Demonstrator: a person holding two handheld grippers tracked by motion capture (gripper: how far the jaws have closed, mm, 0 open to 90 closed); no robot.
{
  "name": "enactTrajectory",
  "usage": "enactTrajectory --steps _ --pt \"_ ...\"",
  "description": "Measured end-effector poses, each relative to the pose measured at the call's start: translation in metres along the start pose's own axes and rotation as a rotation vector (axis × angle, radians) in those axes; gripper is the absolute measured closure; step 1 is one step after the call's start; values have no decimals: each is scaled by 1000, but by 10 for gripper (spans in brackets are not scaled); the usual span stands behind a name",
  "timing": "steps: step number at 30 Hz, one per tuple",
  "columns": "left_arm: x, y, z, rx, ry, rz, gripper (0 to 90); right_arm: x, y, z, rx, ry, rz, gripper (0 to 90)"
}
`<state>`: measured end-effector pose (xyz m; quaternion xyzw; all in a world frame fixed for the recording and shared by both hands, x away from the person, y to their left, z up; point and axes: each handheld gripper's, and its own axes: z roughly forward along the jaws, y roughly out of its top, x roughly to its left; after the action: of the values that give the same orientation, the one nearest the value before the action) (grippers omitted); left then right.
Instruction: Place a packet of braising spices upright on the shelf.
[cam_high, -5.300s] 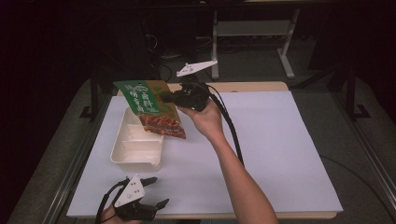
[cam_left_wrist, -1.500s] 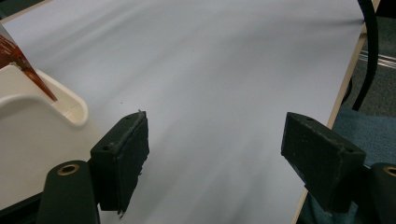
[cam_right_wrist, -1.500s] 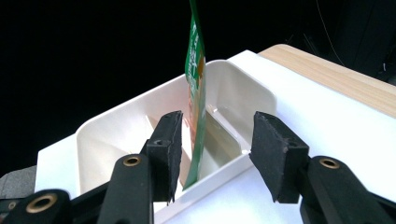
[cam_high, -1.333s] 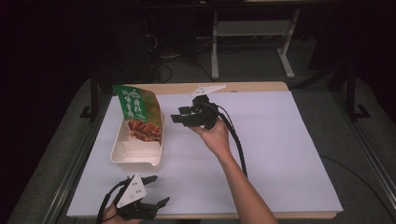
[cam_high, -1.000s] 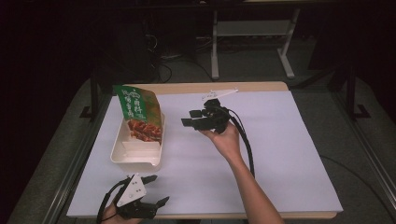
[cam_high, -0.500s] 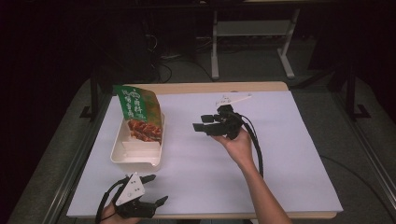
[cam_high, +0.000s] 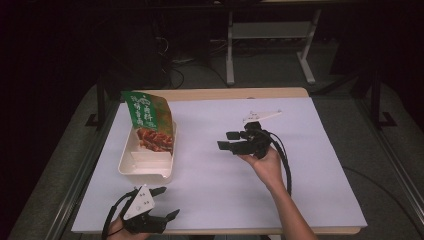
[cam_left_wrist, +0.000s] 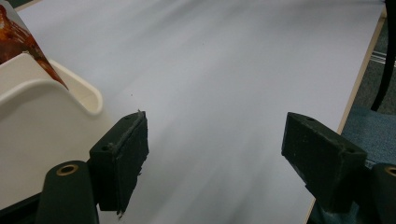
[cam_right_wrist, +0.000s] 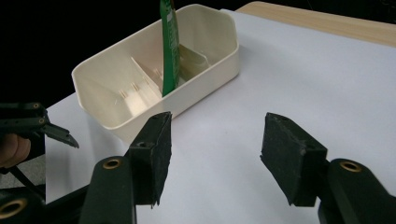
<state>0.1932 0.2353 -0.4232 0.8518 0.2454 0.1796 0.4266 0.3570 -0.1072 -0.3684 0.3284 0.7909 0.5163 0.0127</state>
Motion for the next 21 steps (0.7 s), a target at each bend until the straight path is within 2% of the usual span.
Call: enactTrajectory --steps 12,14,21 --pt "1 0 0 -1 -4 -11 219 -5 -20 -14 18 -3 25 399" --pt "1 0 1 1 -3 -10 219 -5 -24 -19 4 -5 23 399" --pt "2 0 1 4 -6 -12 218 -7 -33 -28 11 -8 33 382"
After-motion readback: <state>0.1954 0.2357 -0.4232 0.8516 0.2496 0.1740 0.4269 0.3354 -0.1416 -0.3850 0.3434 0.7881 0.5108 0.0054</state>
